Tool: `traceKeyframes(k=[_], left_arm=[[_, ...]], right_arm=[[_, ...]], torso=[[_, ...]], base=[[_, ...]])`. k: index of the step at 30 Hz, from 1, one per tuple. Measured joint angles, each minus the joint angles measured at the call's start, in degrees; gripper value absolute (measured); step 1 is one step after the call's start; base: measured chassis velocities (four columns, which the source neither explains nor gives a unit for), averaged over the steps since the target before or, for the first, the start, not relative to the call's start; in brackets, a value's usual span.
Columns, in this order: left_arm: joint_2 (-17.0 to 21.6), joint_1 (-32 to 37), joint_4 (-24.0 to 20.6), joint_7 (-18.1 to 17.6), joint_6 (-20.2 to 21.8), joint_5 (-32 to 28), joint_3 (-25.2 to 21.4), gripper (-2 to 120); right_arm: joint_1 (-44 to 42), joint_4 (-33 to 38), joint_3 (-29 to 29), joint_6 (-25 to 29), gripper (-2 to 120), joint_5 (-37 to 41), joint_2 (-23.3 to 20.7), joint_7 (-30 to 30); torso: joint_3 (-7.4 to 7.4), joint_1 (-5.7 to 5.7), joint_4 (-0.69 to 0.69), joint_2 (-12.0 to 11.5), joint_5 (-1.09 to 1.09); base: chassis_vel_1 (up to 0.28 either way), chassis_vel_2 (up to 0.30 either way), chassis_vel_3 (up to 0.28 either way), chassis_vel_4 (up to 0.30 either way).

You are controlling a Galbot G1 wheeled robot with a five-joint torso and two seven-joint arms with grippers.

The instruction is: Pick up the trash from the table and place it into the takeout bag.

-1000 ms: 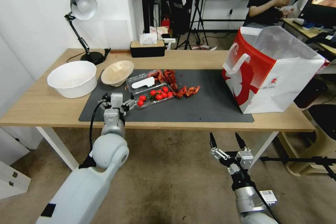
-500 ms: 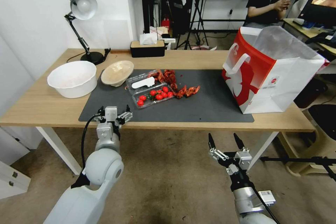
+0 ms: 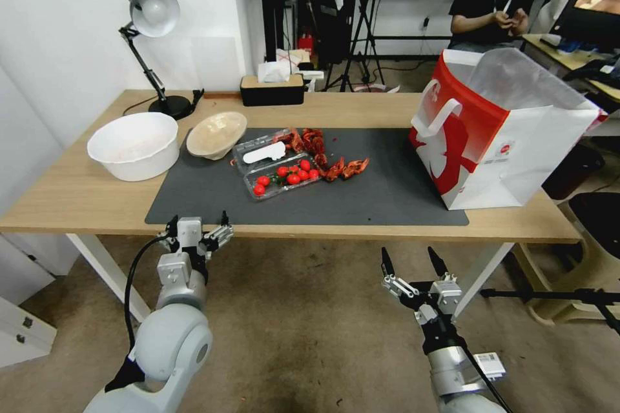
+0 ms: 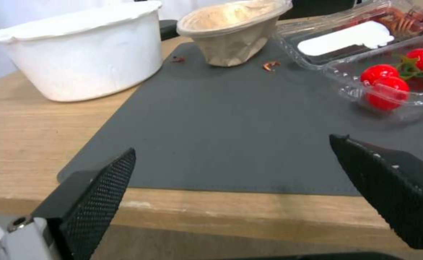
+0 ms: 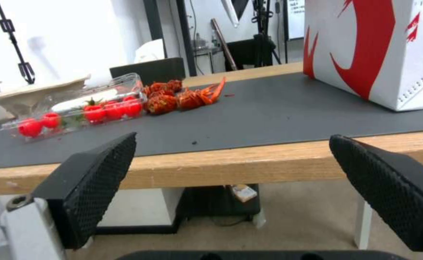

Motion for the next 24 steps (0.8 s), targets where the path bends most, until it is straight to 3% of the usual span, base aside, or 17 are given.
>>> traceKeyframes(k=[18, 22, 24], left_arm=[[-0.41, -0.21, 0.24, 0.07, -0.42, -1.57, -0.77, 100], [0.13, -3.84, 1.97, -0.09, -2.55, -6.15, -1.19, 100], [0.42, -7.16, 2.68, -1.02, -3.00, -11.90, -1.37, 100]], right_arm=[[0.62, -0.34, -0.02, 0.02, 100, 0.54, -0.31, -0.02], [0.58, -0.24, -0.03, 0.03, 100, 0.54, -0.25, -0.01], [0.58, -0.21, 0.01, 0.04, 100, 0.54, -0.25, 0.01]], torso=[[0.00, 0.00, 0.01, 0.00, 0.00], [0.00, 0.00, 0.00, 0.00, -0.01], [0.00, 0.00, 0.00, -0.01, -0.01]], base=[[0.000, 0.000, 0.000, 0.000], [0.000, 0.000, 0.000, 0.000], [0.000, 0.000, 0.000, 0.000]])
